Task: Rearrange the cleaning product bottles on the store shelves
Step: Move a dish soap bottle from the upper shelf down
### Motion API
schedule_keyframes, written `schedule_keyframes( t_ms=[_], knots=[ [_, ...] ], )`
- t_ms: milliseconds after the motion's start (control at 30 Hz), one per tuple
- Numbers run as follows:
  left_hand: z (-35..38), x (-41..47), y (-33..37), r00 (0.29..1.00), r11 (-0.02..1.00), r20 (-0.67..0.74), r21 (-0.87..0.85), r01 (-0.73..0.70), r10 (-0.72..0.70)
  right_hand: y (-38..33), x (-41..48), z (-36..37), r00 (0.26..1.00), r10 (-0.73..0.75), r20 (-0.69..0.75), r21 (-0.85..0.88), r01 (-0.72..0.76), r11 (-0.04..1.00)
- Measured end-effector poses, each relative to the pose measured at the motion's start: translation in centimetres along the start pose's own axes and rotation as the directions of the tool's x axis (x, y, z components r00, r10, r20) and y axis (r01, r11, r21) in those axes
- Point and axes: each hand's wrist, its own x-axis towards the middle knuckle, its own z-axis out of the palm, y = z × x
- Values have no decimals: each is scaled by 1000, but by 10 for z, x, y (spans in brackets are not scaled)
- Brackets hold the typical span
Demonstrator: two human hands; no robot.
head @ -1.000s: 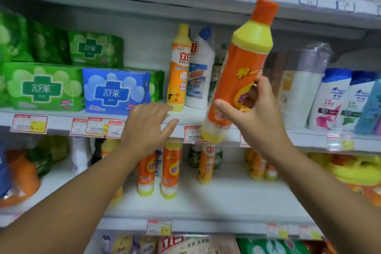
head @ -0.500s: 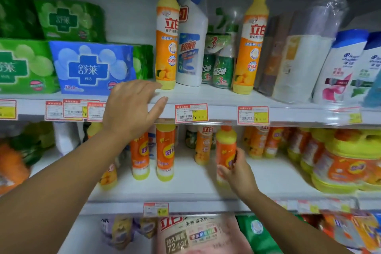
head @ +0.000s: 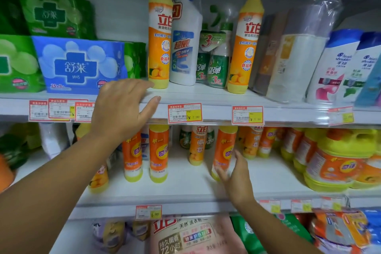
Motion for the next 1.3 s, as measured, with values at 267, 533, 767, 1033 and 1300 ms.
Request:
schedule_keyframes(
  t_ms=[267,533,767,1033,1300],
  knots=[
    [-4,-2,1,1000,1000,14,-11,3,-3,-136,-15,-42,817,-543,-194,61,562,825],
    [-4,0,0,999,1000,44,-11,15,-14,-213,137,-73,921,-272,-279,-139,242,960],
    [-2,0,-1,999,1000,45,-11,20,-19,-217,161,-72,972,-52,-229,-152,17,988],
    [-2,0,-2,999,1000,34,-18,11,-11,-264,62,-90,921,-354,-161,87,371,925],
    [-1,-1,-2,999,1000,30,-12,-12,13,-168,-52,-77,957,-289,26,55,287,956]
  ],
)
